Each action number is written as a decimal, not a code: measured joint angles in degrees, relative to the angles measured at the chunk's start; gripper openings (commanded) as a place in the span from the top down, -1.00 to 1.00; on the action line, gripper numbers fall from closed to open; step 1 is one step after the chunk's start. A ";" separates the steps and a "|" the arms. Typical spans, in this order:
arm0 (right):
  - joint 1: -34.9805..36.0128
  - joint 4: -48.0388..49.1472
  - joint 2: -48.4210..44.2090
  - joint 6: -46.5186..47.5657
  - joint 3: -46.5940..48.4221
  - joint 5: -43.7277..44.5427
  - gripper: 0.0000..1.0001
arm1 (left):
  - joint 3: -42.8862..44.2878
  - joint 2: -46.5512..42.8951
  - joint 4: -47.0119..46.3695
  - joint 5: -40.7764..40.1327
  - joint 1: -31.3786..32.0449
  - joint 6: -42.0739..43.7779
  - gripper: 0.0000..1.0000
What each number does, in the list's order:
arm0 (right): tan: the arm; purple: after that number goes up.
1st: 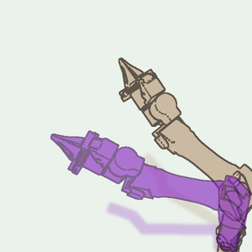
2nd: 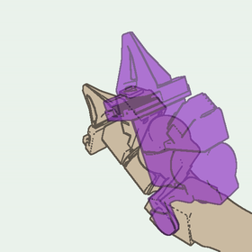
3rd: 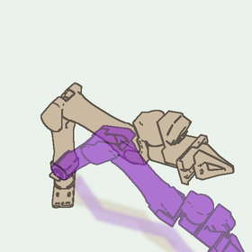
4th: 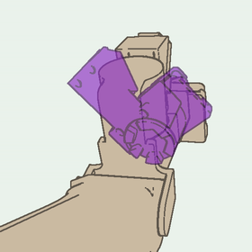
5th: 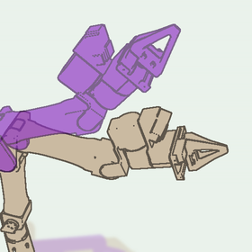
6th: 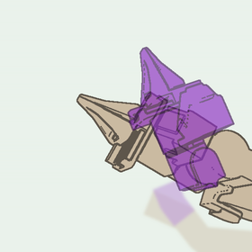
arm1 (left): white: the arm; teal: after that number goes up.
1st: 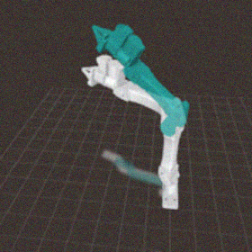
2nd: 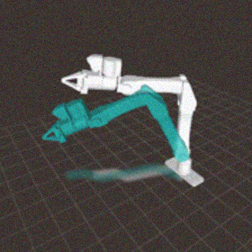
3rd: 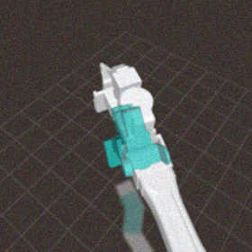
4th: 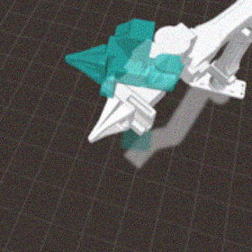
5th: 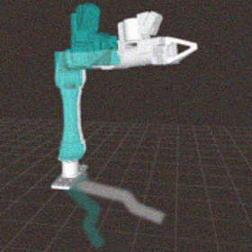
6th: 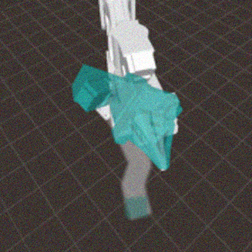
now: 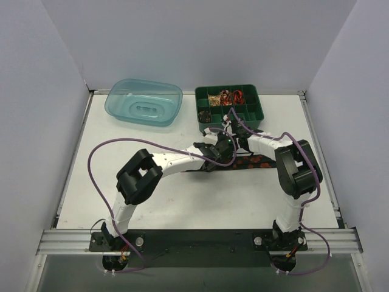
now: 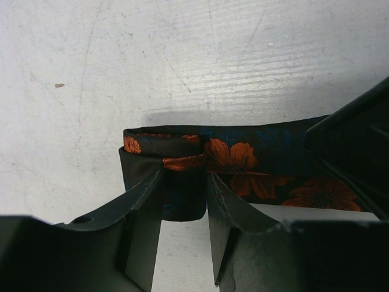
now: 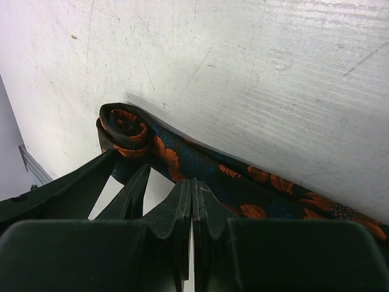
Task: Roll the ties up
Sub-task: Roll the tie at the center of the board.
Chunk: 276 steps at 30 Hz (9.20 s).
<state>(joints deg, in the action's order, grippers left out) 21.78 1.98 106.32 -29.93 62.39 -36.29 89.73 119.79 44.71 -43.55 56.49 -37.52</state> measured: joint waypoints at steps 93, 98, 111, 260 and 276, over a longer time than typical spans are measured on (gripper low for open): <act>11.32 -7.17 12.35 2.78 16.28 5.99 1.00 | -52.06 -17.07 -79.84 61.37 -31.50 -10.75 0.03; 11.32 -7.15 12.70 2.38 16.55 5.95 1.00 | -52.63 -16.02 -81.70 61.40 -31.56 -11.56 0.58; 10.86 -7.02 12.61 1.90 16.57 5.88 0.98 | -48.78 -16.37 -74.25 61.29 -31.56 -8.48 1.00; -5.66 0.81 -8.94 -1.49 -8.39 5.70 -0.61 | -5.92 1.22 1.81 -9.01 -6.56 7.32 0.95; -5.51 0.39 -8.04 -1.22 -8.39 5.62 -0.61 | -4.35 5.79 0.79 -12.52 -4.83 9.77 0.75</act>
<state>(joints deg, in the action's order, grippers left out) 16.27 2.37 98.28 -31.16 54.00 -30.68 85.38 125.58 45.50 -56.07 51.66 -27.75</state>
